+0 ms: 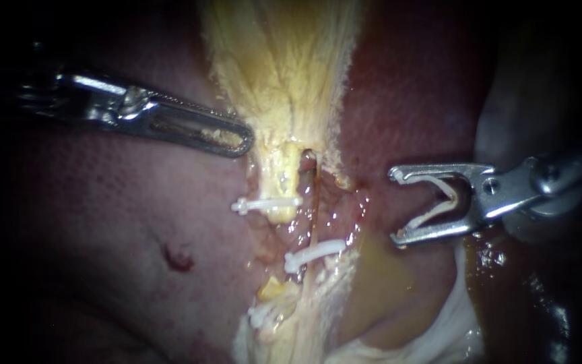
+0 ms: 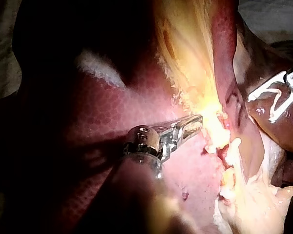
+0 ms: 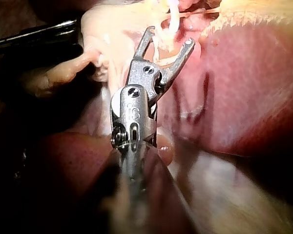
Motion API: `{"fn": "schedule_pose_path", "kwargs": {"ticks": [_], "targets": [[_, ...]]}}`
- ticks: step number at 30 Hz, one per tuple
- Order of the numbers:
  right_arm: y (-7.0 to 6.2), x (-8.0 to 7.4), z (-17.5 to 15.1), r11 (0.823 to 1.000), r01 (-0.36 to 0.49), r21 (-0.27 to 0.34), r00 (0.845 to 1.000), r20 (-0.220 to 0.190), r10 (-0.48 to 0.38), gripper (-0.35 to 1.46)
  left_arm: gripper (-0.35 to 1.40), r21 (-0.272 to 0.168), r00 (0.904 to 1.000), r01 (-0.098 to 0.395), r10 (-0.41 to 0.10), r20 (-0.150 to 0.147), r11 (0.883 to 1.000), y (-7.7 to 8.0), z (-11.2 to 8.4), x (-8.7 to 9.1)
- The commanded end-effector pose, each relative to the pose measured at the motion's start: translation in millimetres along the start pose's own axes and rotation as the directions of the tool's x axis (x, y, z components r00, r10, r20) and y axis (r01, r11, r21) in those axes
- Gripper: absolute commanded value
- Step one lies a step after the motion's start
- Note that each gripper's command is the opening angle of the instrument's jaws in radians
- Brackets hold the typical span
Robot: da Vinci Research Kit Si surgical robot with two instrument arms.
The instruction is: Clipping second clip right tube
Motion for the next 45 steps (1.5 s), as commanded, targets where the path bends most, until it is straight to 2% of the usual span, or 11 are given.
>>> {"fn": "schedule_pose_path", "kwargs": {"ticks": [1, 5, 10, 13, 17, 23, 34, 45], "targets": [[0.0, 0.0, 0.0, 1.000, 0.000, 0.000, 1.000, 0.000, 0.000, 0.50, -0.35, 0.001, 1.0000, 0.000, 0.000, 0.000, 1.000, 0.0, -0.1, -0.1], [0.0, 0.0, 0.0, 1.000, 0.000, 0.000, 1.000, 0.000, 0.000, 0.50, -0.35, 0.003, 1.0000, 0.000, 0.000, -0.005, 1.000, 0.0, -0.8, -0.2], [0.0, 0.0, 0.0, 1.000, 0.000, 0.000, 1.000, 0.000, 0.000, 0.50, -0.35, 0.026, 0.9999, 0.009, -0.009, 0.006, 1.000, -0.2, -2.9, -0.9], [0.0, 0.0, 0.0, 1.000, 0.000, 0.000, 1.000, 0.000, 0.000, 0.50, -0.35, 0.057, 0.9993, 0.019, -0.021, 0.032, 0.998, -0.7, -4.4, -1.5], [0.0, 0.0, 0.0, 1.000, 0.000, 0.000, 1.000, 0.000, 0.000, 0.50, -0.35, 0.071, 0.9976, 0.027, -0.031, 0.061, 0.997, -1.6, -6.4, -2.7], [0.0, 0.0, 0.0, 1.000, 0.000, 0.000, 1.000, 0.000, 0.000, 0.50, -0.35, 0.098, 0.9950, 0.034, -0.043, 0.090, 0.995, -2.4, -8.4, -3.8], [0.0, 0.0, 0.1, 1.000, 0.000, 0.000, 1.000, 0.000, 0.000, 0.50, -0.35, 0.101, 0.9938, 0.035, -0.046, 0.102, 0.994, -2.4, -8.8, -3.9], [-0.4, -0.4, 2.1, 1.000, -0.022, 0.017, 1.000, -0.003, 0.022, 0.50, -0.35, 0.101, 0.9938, 0.035, -0.045, 0.102, 0.994, -2.1, -8.7, -3.9]]}}
